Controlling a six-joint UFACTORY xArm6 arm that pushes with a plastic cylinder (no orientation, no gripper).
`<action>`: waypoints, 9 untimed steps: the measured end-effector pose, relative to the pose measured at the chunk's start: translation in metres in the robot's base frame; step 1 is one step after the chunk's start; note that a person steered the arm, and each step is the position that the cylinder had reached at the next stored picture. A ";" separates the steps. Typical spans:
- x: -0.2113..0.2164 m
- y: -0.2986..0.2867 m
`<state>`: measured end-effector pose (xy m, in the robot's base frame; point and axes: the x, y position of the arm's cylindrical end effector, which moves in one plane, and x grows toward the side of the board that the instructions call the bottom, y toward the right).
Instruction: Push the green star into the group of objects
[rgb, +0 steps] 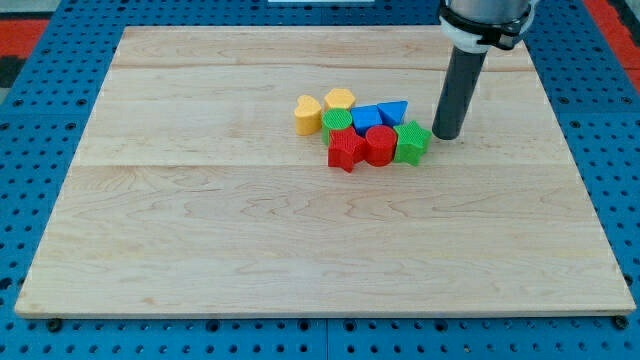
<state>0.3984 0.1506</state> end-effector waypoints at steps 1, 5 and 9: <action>0.000 0.012; 0.001 0.016; 0.006 0.015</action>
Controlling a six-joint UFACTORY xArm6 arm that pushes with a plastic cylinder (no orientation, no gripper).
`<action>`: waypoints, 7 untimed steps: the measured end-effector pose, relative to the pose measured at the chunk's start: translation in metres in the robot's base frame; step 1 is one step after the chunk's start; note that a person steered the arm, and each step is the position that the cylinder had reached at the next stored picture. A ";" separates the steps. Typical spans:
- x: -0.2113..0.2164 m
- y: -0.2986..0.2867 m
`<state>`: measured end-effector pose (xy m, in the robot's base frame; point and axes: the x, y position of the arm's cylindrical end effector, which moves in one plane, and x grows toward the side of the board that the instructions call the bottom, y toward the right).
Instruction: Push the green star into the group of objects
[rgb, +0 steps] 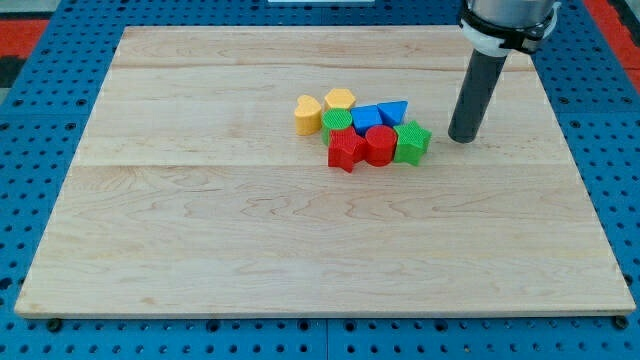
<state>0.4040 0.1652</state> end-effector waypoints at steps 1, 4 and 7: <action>0.001 0.000; 0.007 0.000; 0.029 -0.015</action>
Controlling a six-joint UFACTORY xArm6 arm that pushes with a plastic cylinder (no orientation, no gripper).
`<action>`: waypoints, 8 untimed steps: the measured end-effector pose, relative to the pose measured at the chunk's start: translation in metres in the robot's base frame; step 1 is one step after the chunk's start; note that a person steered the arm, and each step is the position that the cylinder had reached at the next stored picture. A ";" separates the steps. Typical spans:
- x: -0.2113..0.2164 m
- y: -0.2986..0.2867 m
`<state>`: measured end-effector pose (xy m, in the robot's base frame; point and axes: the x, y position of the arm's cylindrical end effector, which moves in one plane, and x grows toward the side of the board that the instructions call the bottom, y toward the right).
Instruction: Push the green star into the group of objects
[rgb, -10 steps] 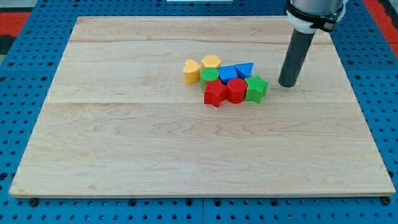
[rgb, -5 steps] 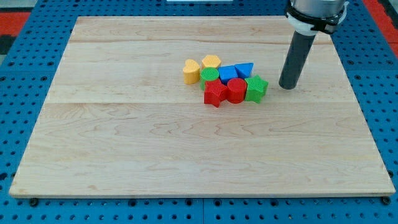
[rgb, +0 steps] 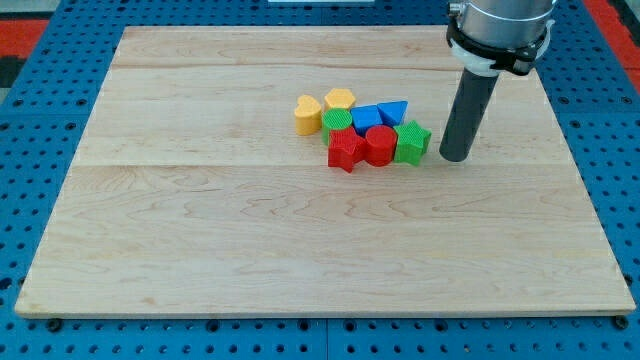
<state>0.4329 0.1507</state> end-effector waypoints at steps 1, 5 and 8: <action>0.005 -0.006; 0.010 -0.073; -0.006 0.012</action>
